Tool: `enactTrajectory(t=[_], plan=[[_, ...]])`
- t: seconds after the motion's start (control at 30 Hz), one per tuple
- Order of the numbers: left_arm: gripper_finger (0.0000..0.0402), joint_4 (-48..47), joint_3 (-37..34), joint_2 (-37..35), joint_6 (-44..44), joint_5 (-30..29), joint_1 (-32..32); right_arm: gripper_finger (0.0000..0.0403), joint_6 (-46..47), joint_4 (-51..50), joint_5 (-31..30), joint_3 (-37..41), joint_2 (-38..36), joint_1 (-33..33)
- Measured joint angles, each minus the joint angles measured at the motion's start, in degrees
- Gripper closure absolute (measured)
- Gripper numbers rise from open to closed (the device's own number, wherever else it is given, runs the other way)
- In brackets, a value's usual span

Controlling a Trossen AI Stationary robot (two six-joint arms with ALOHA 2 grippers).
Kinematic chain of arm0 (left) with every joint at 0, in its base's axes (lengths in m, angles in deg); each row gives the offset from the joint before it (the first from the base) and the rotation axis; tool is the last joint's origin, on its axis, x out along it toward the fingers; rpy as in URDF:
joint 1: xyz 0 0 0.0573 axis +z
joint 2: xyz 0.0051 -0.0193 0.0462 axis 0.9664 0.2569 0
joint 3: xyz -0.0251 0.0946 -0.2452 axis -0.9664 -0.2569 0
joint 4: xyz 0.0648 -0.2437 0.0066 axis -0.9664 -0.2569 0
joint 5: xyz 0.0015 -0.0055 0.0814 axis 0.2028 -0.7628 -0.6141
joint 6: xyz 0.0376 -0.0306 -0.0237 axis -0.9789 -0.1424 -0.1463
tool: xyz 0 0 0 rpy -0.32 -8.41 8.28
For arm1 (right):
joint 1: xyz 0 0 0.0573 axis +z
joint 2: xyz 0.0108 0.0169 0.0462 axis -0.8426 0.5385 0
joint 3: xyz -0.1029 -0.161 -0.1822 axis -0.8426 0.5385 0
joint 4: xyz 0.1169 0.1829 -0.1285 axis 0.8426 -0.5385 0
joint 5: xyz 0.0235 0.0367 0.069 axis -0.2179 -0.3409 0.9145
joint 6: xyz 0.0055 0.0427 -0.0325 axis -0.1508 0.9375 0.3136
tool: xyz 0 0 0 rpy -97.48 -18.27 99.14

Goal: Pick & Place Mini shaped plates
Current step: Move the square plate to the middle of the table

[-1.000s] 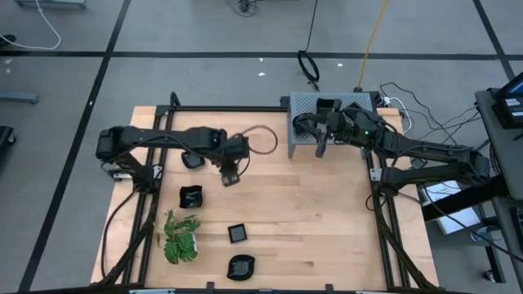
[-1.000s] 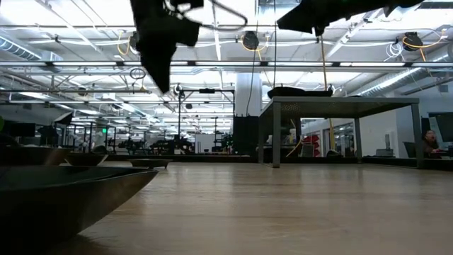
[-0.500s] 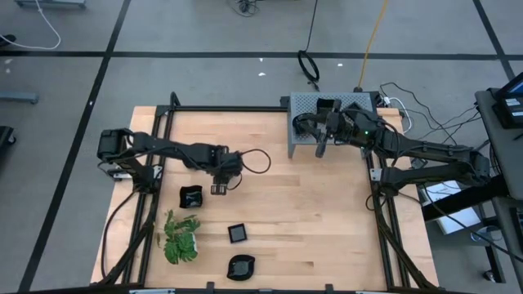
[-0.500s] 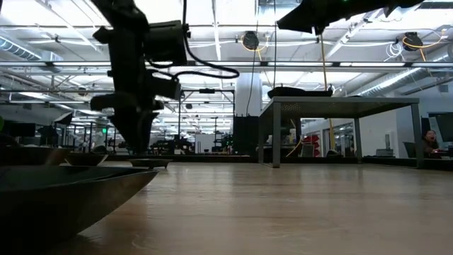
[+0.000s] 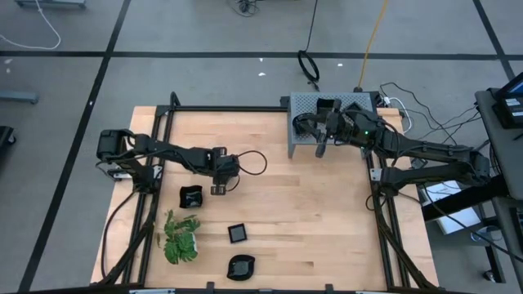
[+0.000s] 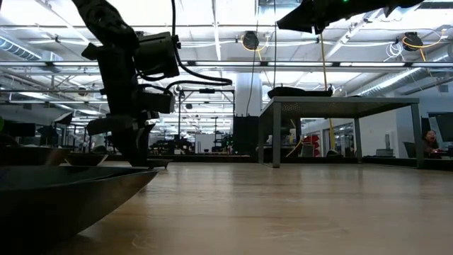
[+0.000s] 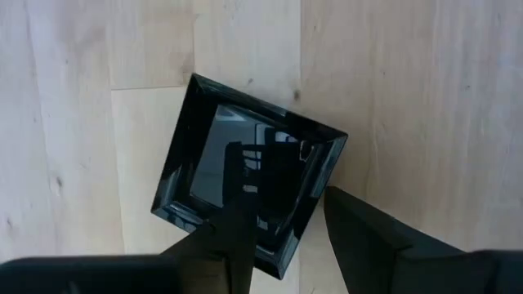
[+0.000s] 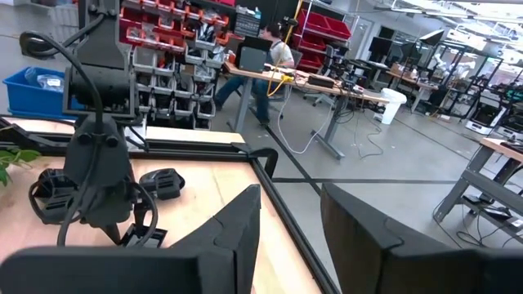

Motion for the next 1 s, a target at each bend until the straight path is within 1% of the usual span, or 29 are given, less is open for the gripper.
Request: enactTrajectory(t=[0.2, 0.27, 0.37, 0.5, 0.57, 0.6, 0.7, 0.77, 0.87, 1.0], plan=[[0.0253, 1.1, -0.8, 0.5, 0.2, -0.8, -0.1, 0.0282, 0.0, 0.0, 0.0, 0.0, 0.0, 0.0], [0.026, 1.4, -0.9, 0.6, 0.2, -1.2, -0.1, 0.0282, 0.0, -0.1, 0.0, 0.0, 0.0, 0.0], [0.0291, 2.4, -1.0, 1.6, 0.1, -1.1, -0.1, 0.0282, 0.0, -0.7, 0.0, 0.0, 0.0, 0.0], [0.0352, 2.6, -1.0, 1.7, 0.5, 0.3, -0.2, 0.0282, 0.0, -1.9, 0.0, 0.0, 0.0, 0.0], [0.0384, 3.4, -0.9, 1.6, 2.0, 0.4, -0.1, 0.0282, 0.0, -2.3, 0.0, 0.0, 0.0, 0.0], [0.0391, 3.7, -0.8, 1.2, 3.0, 0.4, 0.0, 0.0282, 0.0, -2.4, 0.0, 0.0, 0.0, 0.0], [0.039, 4.9, -0.6, 1.1, 4.3, 0.4, -0.3, 0.0282, 0.0, -2.5, 0.0, 0.0, 0.0, 0.0], [0.0393, 5.1, 0.5, 0.5, 3.0, 1.4, -1.1, 0.0282, 0.0, -2.5, -0.1, 0.0, 0.0, 0.0], [0.0396, 6.5, 3.6, 0.0, -1.4, 2.1, -2.8, 0.0282, 0.0, -2.4, -0.2, 0.0, 0.0, 0.0], [0.0393, 6.2, 8.6, 0.2, -9.5, 2.3, -5.9, 0.0282, 1.8, -2.1, -0.2, 0.0, 0.0, 0.0]])
